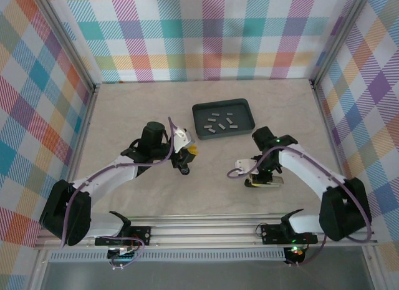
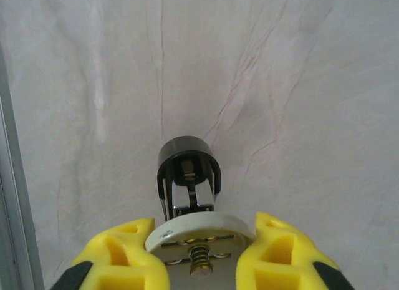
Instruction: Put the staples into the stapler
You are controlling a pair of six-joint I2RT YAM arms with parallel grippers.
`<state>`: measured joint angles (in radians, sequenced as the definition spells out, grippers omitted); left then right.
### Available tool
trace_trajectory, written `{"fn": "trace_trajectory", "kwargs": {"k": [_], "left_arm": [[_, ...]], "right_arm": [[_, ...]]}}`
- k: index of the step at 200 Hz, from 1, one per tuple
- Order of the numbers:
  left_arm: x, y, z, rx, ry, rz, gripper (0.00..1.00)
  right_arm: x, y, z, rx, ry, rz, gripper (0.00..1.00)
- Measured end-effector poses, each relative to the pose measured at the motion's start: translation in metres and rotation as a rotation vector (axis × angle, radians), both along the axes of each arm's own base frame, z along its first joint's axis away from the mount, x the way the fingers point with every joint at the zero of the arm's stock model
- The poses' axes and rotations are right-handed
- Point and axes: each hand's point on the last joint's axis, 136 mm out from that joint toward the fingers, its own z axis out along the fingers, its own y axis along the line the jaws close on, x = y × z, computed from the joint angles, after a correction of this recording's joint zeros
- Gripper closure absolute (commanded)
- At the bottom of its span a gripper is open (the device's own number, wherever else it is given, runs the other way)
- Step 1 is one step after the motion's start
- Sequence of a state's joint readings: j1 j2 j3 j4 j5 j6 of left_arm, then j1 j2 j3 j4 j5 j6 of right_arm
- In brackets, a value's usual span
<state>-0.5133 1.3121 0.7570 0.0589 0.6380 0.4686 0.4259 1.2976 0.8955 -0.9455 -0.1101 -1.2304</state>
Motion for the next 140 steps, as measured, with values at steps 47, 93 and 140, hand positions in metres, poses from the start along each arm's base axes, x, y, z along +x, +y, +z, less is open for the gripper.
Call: {"fn": "trace_trajectory", "kwargs": {"k": [47, 93, 140], "left_arm": [[-0.014, -0.015, -0.006, -0.004, 0.030, -0.063, 0.64], [-0.036, -0.055, -0.004, -0.005, 0.013, -0.196, 0.59], [-0.044, -0.090, -0.003, 0.005, -0.019, -0.288, 0.53]], "right_arm": [[0.008, 0.035, 0.051, 0.259, -0.138, 0.004, 1.00], [0.014, 0.065, 0.073, 0.449, -0.142, 0.012, 1.00], [0.019, 0.086, 0.084, 0.574, -0.107, 0.017, 1.00]]}}
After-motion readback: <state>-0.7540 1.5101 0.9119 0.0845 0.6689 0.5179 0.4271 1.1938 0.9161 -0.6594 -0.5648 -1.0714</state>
